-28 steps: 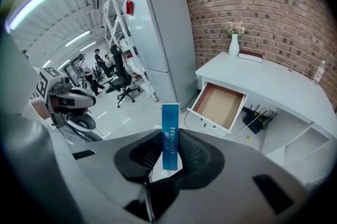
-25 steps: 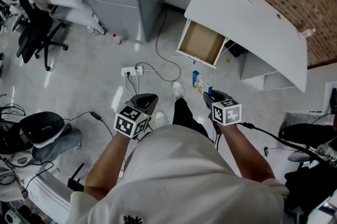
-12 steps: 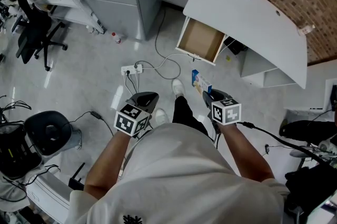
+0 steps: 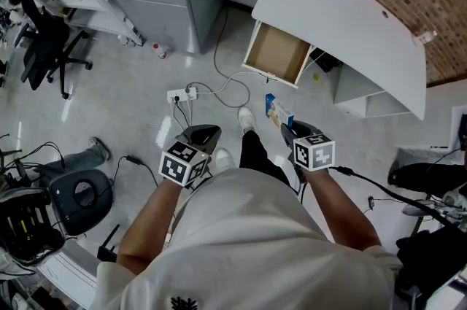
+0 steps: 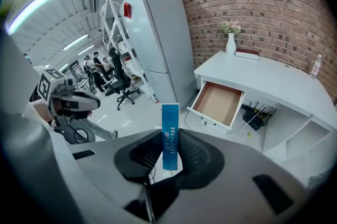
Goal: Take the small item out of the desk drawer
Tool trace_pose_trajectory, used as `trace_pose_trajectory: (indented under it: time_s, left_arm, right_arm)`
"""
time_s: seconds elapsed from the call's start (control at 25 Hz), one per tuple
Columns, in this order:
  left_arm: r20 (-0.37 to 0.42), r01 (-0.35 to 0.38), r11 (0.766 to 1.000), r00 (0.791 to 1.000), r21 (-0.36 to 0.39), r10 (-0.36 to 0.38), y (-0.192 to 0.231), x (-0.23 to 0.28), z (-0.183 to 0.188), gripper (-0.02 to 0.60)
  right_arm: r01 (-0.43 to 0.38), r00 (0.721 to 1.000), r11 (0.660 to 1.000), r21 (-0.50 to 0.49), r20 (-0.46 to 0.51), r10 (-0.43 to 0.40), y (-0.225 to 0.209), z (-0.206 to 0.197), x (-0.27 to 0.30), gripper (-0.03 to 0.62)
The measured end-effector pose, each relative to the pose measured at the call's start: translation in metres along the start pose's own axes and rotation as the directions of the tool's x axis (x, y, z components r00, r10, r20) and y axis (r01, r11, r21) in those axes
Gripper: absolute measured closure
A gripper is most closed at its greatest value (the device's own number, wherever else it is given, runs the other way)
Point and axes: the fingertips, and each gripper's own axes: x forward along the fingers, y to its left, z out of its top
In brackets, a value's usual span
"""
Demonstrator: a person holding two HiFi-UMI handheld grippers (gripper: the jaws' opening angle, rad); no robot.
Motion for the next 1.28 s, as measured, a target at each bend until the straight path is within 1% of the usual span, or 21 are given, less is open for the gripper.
trace_pose_trajectory:
  time_s: [0.28, 0.64, 0.92, 1.28]
  left_arm:
    - [-0.018, 0.013, 1.0, 1.0, 0.005, -0.013, 0.0, 0.01, 0.003, 0.557]
    - [-0.038, 0.033, 0.999, 0.999, 0.012, -0.033, 0.0, 0.02, 0.004, 0.557]
    - [-0.053, 0.033, 0.999, 0.998, 0.017, -0.032, -0.002, 0.03, 0.006, 0.557]
    - [-0.066, 0.047, 0.999, 0.997, 0.027, -0.045, -0.006, 0.047, 0.008, 0.557]
  right_arm:
    - [-0.005, 1.0, 1.0, 0.015, -0.001, 0.005, -0.007, 0.001, 0.001, 0.482]
    - [0.009, 1.0, 0.999, 0.036, -0.004, -0.009, -0.015, -0.001, 0.003, 0.482]
    - [-0.003, 1.0, 0.999, 0.041, 0.001, 0.003, -0.024, 0.0, 0.005, 0.482]
    - [0.003, 1.0, 0.998, 0.06, 0.0, -0.003, -0.039, -0.006, 0.009, 0.482]
